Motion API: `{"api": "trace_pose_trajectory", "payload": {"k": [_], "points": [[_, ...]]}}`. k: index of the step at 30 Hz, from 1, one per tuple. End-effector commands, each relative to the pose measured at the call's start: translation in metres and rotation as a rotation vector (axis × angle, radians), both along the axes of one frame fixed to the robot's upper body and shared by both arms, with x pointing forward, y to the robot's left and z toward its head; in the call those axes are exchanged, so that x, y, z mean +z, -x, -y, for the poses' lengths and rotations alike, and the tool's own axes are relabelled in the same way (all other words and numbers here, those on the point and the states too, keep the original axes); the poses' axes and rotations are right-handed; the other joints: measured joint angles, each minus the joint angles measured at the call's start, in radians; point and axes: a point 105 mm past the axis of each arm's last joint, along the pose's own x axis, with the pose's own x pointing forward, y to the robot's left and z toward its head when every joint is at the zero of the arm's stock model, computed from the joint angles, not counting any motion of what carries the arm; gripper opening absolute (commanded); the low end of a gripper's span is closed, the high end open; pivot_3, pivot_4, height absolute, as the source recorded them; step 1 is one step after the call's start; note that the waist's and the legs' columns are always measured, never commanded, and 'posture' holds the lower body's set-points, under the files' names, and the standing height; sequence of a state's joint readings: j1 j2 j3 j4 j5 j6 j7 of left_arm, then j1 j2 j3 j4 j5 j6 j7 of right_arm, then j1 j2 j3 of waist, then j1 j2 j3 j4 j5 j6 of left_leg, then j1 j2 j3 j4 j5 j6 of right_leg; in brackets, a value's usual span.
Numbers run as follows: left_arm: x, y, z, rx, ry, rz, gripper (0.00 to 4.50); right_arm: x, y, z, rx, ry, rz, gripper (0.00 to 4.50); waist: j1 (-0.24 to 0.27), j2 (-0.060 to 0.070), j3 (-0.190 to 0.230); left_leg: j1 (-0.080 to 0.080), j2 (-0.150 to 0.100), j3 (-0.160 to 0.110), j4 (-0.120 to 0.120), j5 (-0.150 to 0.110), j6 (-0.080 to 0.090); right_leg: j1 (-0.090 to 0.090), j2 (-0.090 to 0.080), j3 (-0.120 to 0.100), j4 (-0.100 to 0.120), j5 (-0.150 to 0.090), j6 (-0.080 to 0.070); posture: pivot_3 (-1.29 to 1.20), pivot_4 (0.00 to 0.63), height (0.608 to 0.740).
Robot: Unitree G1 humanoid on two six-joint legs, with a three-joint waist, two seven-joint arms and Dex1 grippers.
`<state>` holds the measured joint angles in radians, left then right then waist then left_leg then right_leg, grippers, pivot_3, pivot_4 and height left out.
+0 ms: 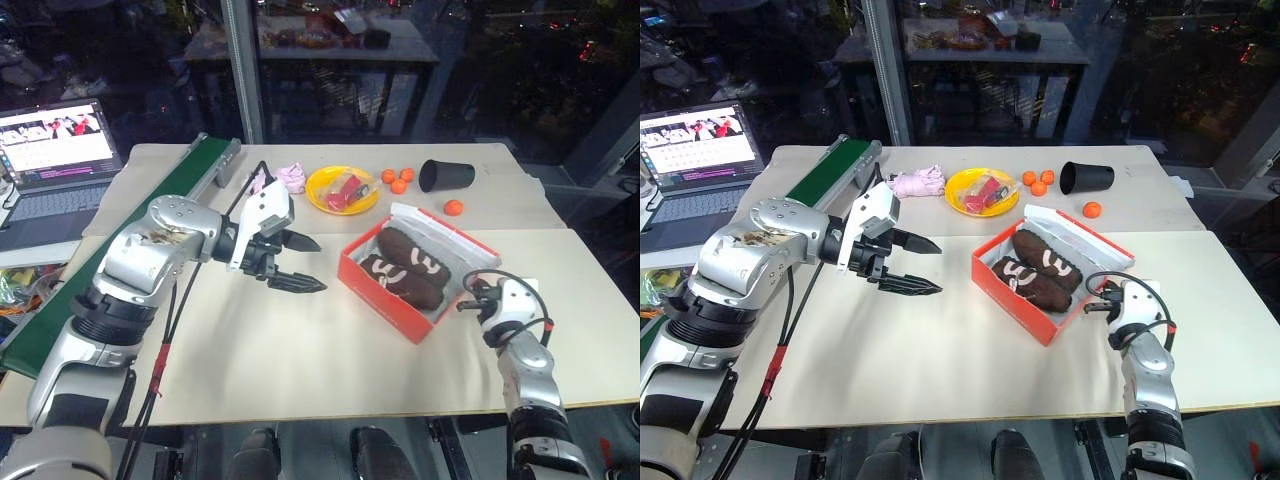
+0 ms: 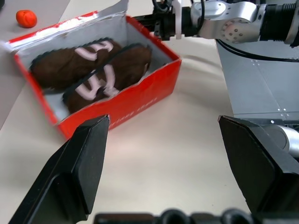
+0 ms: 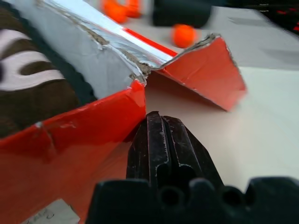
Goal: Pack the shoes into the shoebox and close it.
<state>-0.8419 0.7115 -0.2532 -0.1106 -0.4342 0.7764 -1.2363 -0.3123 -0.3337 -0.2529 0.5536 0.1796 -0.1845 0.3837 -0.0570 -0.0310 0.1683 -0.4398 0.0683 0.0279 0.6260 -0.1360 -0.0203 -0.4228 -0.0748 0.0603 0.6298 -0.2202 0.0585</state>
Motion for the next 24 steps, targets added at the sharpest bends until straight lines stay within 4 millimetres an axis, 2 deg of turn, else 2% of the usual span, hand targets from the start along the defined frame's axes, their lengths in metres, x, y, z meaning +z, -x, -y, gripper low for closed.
{"api": "trace_pose_trajectory", "payload": {"k": [1, 4, 8, 13, 16, 19, 24], "points": [[0.012, 0.000, 0.002, -0.010, 0.023, 0.047, 3.98, 0.008, 0.003, -0.048, 0.238, -0.032, -0.006, 0.02, -0.003, 0.000, 0.000, 0.000, 0.000, 0.000, 0.000, 0.000, 0.000, 0.000, 0.000, 0.000, 0.000, 0.000, 0.001, 0.00, 0.150, 0.740], [0.012, -0.001, 0.003, -0.011, 0.026, 0.050, 3.98, 0.012, 0.015, -0.078, 0.376, -0.061, -0.040, 0.02, -0.006, 0.000, 0.000, 0.000, 0.000, 0.000, 0.000, 0.000, 0.000, 0.000, 0.000, 0.000, 0.001, 0.001, 0.001, 0.00, 0.150, 0.740], [0.012, -0.002, 0.005, -0.017, 0.030, 0.055, 3.98, 0.015, 0.023, -0.084, 0.380, -0.069, -0.063, 0.02, 0.000, 0.000, 0.000, 0.000, 0.000, 0.000, 0.000, 0.000, 0.000, -0.001, 0.000, 0.000, 0.001, 0.000, 0.000, 0.00, 0.150, 0.740], [0.012, -0.003, 0.008, -0.028, 0.036, 0.060, 3.98, 0.000, 0.031, -0.067, 0.279, -0.102, -0.121, 0.02, 0.016, 0.000, 0.000, 0.000, 0.000, 0.000, 0.000, 0.000, 0.000, -0.001, 0.000, 0.000, 0.001, -0.003, -0.004, 0.00, 0.150, 0.740], [0.012, -0.004, 0.009, -0.032, 0.038, 0.064, 3.98, -0.028, 0.041, -0.052, 0.186, -0.174, -0.195, 0.02, 0.020, 0.000, 0.000, 0.000, 0.000, 0.000, 0.000, 0.000, 0.000, -0.001, 0.000, 0.000, 0.001, -0.003, -0.004, 0.00, 0.150, 0.740], [0.013, -0.005, 0.009, -0.035, 0.038, 0.065, 3.98, -0.044, 0.043, -0.040, 0.108, -0.211, -0.224, 0.02, 0.019, 0.000, 0.000, 0.000, 0.000, 0.000, 0.000, 0.000, 0.000, 0.000, 0.000, 0.001, 0.001, -0.003, -0.004, 0.00, 0.150, 0.740], [0.014, -0.005, 0.010, -0.038, 0.037, 0.064, 3.98, -0.038, 0.026, -0.011, -0.032, -0.234, -0.150, 0.02, 0.014, -0.001, -0.001, 0.000, 0.000, 0.000, 0.002, 0.000, 0.000, 0.002, 0.000, 0.002, 0.000, -0.003, -0.003, 0.00, 0.150, 0.740]]}}
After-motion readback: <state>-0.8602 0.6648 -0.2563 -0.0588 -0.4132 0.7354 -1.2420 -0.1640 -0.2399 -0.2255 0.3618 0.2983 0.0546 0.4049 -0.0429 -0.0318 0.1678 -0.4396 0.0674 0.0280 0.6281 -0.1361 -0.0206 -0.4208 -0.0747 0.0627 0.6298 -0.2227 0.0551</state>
